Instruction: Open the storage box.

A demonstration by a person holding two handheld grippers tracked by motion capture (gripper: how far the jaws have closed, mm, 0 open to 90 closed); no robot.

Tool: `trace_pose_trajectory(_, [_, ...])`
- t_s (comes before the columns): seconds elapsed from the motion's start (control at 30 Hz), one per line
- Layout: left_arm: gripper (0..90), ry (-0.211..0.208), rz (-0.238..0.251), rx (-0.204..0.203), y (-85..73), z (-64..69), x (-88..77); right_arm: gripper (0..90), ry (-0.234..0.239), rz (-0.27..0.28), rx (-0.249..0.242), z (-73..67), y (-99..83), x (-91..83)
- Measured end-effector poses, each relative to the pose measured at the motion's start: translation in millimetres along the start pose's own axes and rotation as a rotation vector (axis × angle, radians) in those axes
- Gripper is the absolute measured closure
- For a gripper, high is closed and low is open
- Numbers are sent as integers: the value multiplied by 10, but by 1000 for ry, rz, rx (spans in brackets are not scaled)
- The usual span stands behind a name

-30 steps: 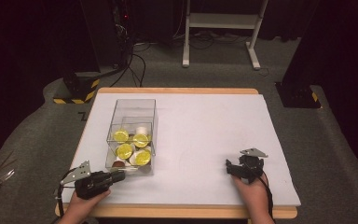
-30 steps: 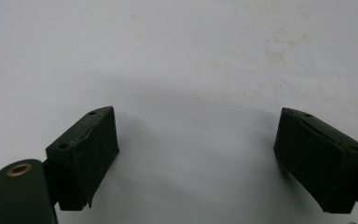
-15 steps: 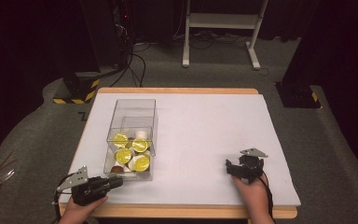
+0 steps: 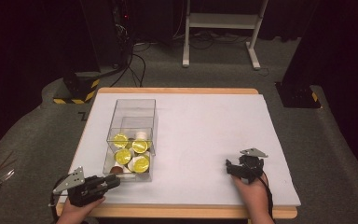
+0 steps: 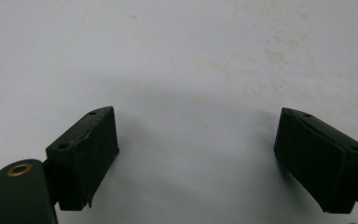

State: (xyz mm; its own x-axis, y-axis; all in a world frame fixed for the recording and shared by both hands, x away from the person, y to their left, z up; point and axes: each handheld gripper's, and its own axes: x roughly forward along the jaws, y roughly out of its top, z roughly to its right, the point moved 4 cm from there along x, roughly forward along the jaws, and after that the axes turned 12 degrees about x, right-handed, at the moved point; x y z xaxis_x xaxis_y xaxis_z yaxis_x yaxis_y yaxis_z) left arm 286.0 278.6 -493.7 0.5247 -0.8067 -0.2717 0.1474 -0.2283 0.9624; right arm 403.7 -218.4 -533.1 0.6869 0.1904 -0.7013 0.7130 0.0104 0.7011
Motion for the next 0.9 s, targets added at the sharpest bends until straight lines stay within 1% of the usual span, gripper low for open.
trace_pose_trajectory(0.2, [757, 17, -5, 9, 6, -10, -56, 135, 1, -1, 0, 0, 0, 0])
trace_pose_trajectory(0.27, [760, 27, 15, 4, 34, -21, -123, 135, 0, 0, 0, 0, 0, 0])
trace_pose_trajectory(0.3, [760, 27, 15, 4, 34, -21, -123, 135, 0, 0, 0, 0, 0, 0])
trace_pose_trajectory(0.37, [758, 55, 39, 17, 104, -42, -190, 136, 0, -1, 0, 0, 0, 0])
trace_pose_trajectory(0.4, [754, 64, 46, 15, 130, -44, -201, 135, 0, 0, 1, -1, 0, 0])
trace_pose_trajectory(0.43, [750, 64, 46, 15, 130, -44, -201, 135, 0, 0, 1, -1, 0, 0])
trace_pose_trajectory(0.47, [744, 85, 59, 20, 178, -58, -214, 136, 0, 0, 0, 0, 0, 0])
trace_pose_trajectory(0.5, [738, 85, 59, 20, 178, -58, -214, 136, 0, 0, 0, 0, 0, 0])
trace_pose_trajectory(0.53, [732, 111, 71, 26, 232, -73, -221, 135, 0, 0, 1, -1, 0, 0])
trace_pose_trajectory(0.57, [726, 111, 71, 26, 232, -73, -221, 135, 0, 0, 0, 0, 0, 0])
trace_pose_trajectory(0.6, [717, 134, 76, 25, 257, -81, -220, 135, 0, 0, 0, 0, 0, 0])
trace_pose_trajectory(0.63, [697, 197, 79, 6, 301, -110, -209, 135, 0, -1, 0, 0, 0, -1])
trace_pose_trajectory(0.67, [670, 197, 79, 6, 301, -110, -209, 135, 0, 0, 0, 0, 0, 0])
trace_pose_trajectory(0.7, [670, 246, 66, 2, 319, -132, -194, 135, 0, 0, 0, 0, 0, 0])
trace_pose_trajectory(0.73, [641, 289, 52, 3, 329, -143, -175, 135, 0, 0, 0, 0, 0, 0])
trace_pose_trajectory(0.77, [572, 325, 35, 8, 335, -156, -155, 135, 1, 0, 0, 0, 0, 0])
trace_pose_trajectory(0.8, [545, 372, 2, -4, 333, -184, -114, 135, 0, 0, 0, 0, 0, 0])
trace_pose_trajectory(0.87, [519, 398, -33, -31, 311, -227, -60, 135, 0, -1, 0, 0, 0, -1])
trace_pose_trajectory(0.9, [513, 401, -41, -42, 301, -237, -47, 135, 0, 0, 0, 0, 0, 0])
